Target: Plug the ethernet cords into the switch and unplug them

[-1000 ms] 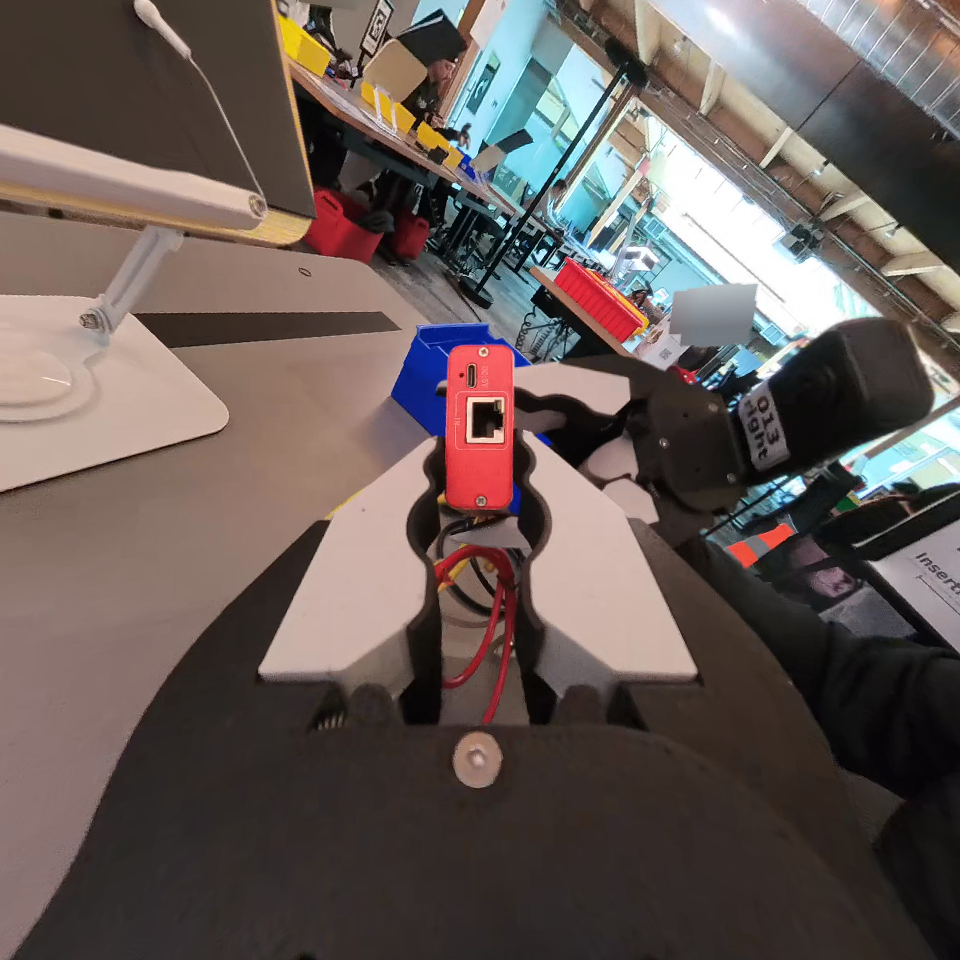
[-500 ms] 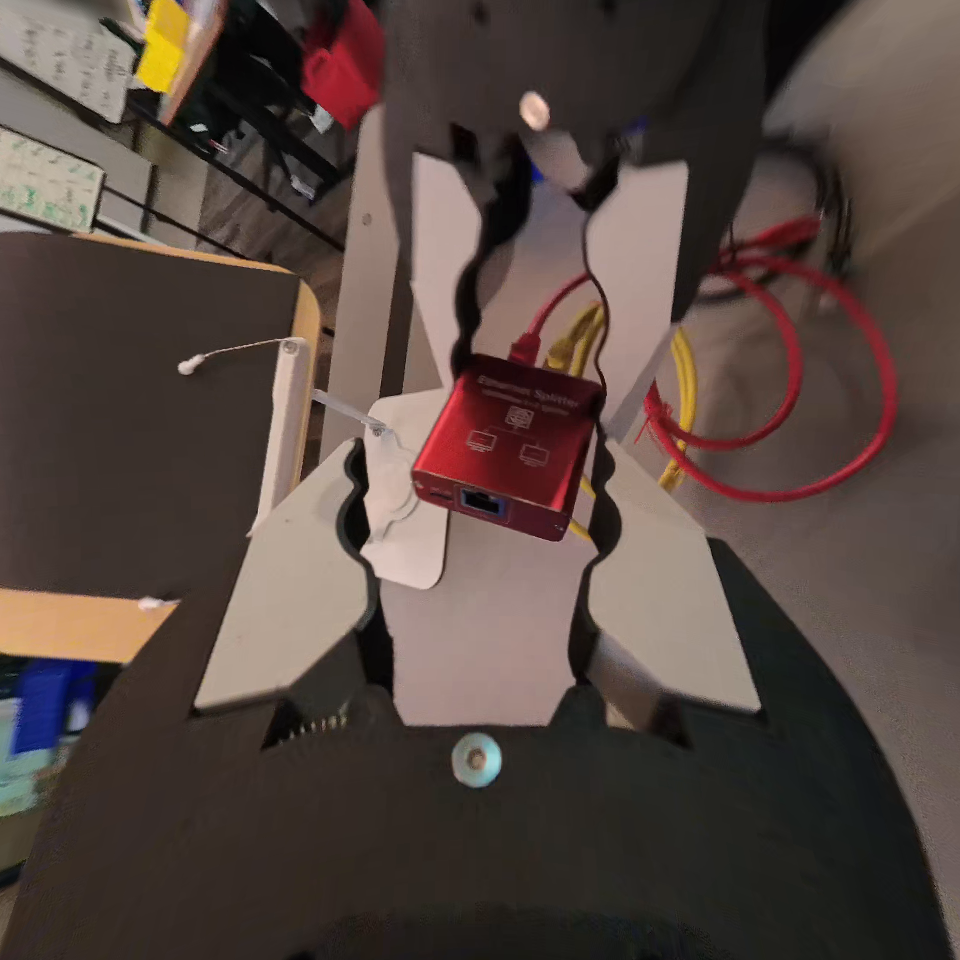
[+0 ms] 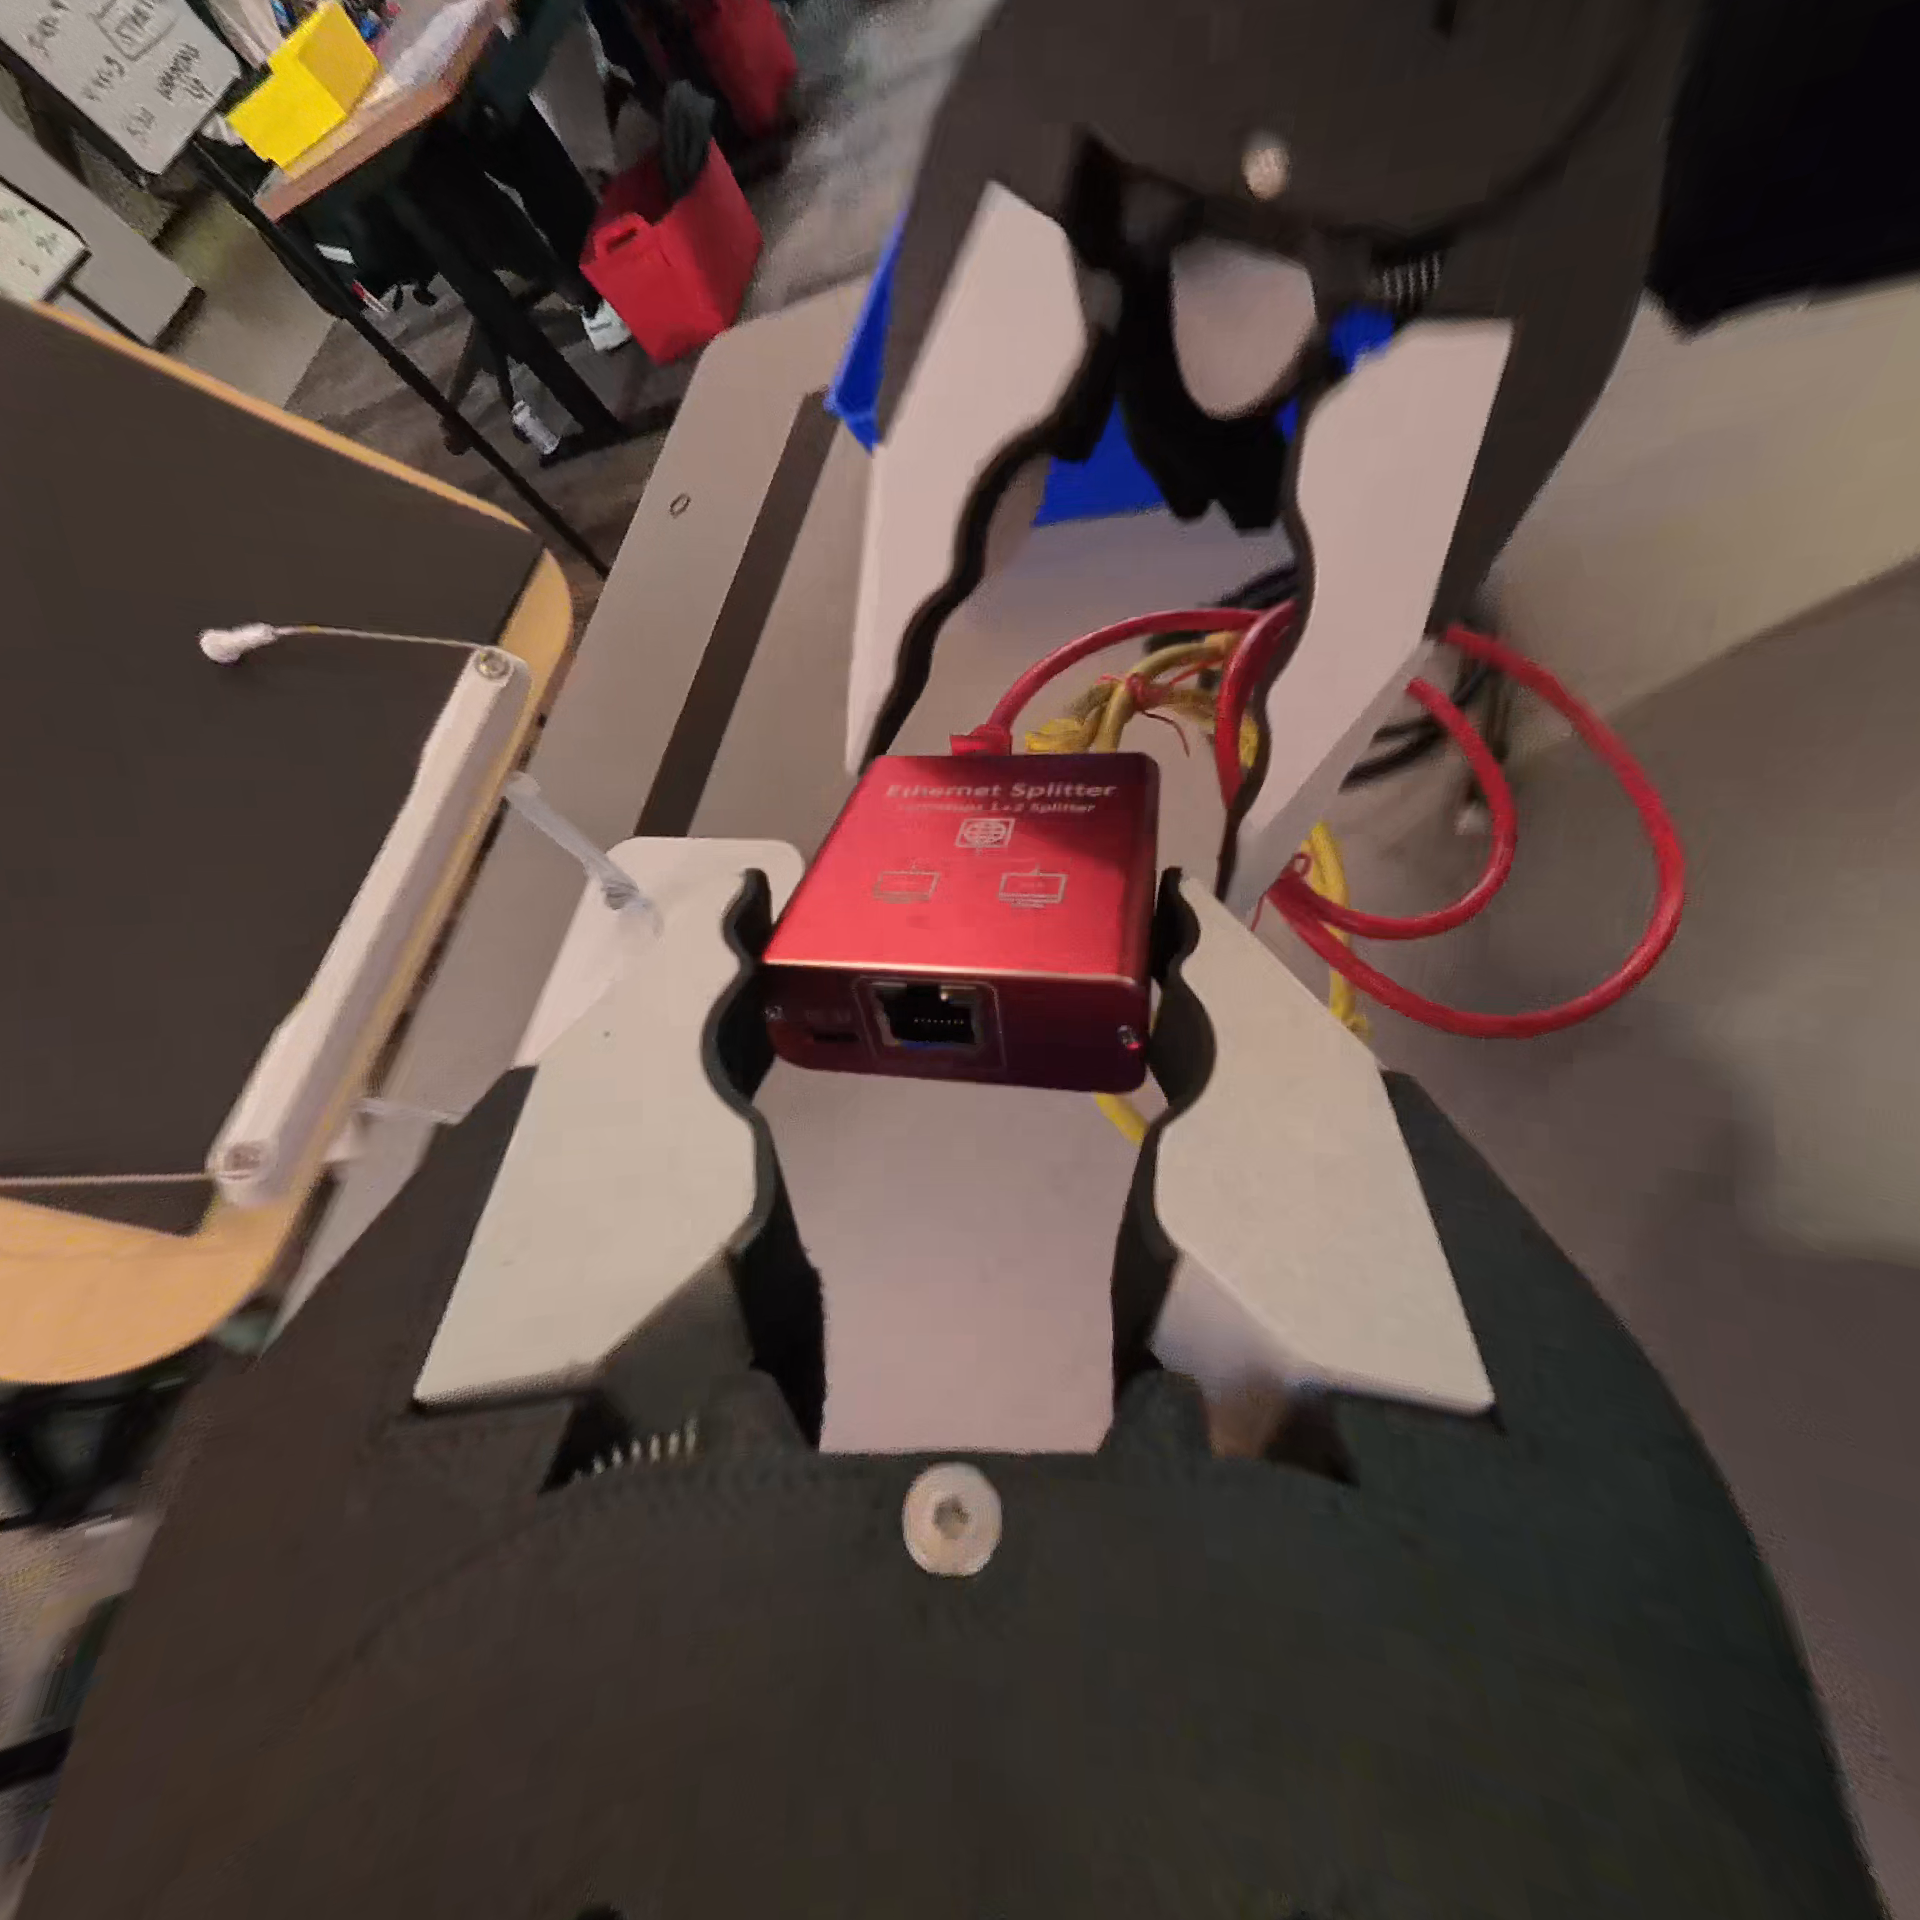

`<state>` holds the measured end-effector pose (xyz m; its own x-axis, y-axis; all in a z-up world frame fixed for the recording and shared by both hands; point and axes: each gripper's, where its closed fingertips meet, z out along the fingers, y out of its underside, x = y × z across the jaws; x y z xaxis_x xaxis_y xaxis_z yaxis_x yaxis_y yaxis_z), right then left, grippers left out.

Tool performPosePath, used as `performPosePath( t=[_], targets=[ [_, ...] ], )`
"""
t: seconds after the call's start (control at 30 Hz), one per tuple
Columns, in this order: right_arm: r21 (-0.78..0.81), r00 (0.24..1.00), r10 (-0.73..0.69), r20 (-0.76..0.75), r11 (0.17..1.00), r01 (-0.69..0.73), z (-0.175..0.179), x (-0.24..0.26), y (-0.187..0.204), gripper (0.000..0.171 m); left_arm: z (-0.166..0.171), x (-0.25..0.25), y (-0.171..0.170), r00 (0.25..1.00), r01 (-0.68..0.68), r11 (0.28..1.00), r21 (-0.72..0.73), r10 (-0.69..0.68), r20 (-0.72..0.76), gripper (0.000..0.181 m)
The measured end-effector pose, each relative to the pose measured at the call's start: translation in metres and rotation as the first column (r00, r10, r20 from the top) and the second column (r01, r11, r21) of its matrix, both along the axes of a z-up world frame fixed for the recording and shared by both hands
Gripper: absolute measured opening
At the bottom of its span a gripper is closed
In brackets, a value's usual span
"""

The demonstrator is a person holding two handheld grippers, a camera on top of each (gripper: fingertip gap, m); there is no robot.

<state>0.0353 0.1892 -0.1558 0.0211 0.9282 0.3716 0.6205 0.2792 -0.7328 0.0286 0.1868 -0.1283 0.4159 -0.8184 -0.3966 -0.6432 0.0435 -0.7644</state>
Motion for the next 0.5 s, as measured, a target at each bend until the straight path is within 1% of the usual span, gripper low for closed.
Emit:
performPosePath(
  t=[0.07, 0.1, 0.13, 0.17, 0.27, 0.3, 0.4, 0.47, 0.5],
  targets=[
    [0.068, 0.999, -0.019, 0.031, 0.998, 0.017, -0.007, 0.003, 0.003, 0.081, 0.004, 0.002, -0.002, 0.994, 0.004, 0.998, -0.056, 0.002, 0.108, 0.071],
    [0.094, 0.999, -0.029, 0.033, 0.995, 0.025, -0.009, 0.003, 0.004, 0.078, 0.005, 0.002, -0.003, 0.989, 0.004, 0.997, -0.080, 0.008, 0.151, 0.070],
    [0.144, 0.998, -0.050, 0.029, 0.989, 0.046, -0.008, 0.003, 0.006, 0.067, 0.004, 0.004, -0.004, 0.982, 0.005, 0.994, -0.112, 0.017, 0.188, 0.070],
    [0.206, 0.996, -0.082, 0.030, 0.976, 0.074, -0.008, 0.003, 0.010, 0.060, 0.003, 0.005, -0.005, 0.976, 0.005, 0.991, -0.134, 0.025, 0.218, 0.071],
    [0.414, 0.981, -0.181, 0.063, 0.899, 0.140, -0.007, 0.010, 0.022, 0.035, 0.000, 0.008, -0.008, 0.949, 0.015, 0.975, -0.222, 0.056, 0.312, 0.070],
    [0.444, 0.978, -0.203, 0.056, 0.882, 0.158, -0.005, 0.011, 0.024, 0.029, -0.001, 0.009, -0.009, 0.940, 0.025, 0.971, -0.238, 0.058, 0.335, 0.070],
    [0.485, 0.968, -0.246, 0.050, 0.853, 0.191, -0.001, 0.016, 0.028, 0.014, -0.014, 0.008, -0.010, 0.952, 0.024, 0.963, -0.268, 0.061, 0.302, 0.070],
    [0.538, 0.959, -0.271, 0.079, 0.822, 0.188, 0.000, 0.018, 0.031, 0.013, -0.018, 0.007, -0.010, 0.963, 0.015, 0.962, -0.271, 0.059, 0.263, 0.070],
    [0.560, 0.956, -0.280, 0.087, 0.807, 0.185, 0.001, 0.018, 0.032, 0.013, -0.017, 0.006, -0.008, 0.972, -0.001, 0.967, -0.255, 0.062, 0.228, 0.073]
  ],
)
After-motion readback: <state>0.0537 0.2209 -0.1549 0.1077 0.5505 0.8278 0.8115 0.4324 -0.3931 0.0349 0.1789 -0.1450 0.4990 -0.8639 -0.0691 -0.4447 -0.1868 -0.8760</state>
